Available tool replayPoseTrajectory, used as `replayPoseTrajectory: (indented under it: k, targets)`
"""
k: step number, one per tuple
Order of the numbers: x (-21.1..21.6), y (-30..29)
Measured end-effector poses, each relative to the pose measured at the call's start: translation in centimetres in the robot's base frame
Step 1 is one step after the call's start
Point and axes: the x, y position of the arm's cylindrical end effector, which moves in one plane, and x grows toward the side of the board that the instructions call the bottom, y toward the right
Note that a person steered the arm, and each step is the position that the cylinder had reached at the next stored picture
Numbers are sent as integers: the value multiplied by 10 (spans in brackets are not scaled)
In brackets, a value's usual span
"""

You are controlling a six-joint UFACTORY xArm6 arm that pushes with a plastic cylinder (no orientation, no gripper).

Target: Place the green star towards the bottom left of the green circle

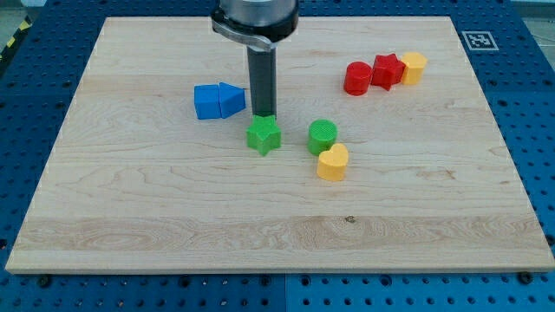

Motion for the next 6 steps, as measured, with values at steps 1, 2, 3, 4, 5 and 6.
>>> replayPoseTrajectory:
  k: [1,2,3,4,5,6]
  targets:
    - [1,0]
    - [1,-31]
    - [8,-54]
    - [28,-36]
    - [39,-22]
    - [49,-16]
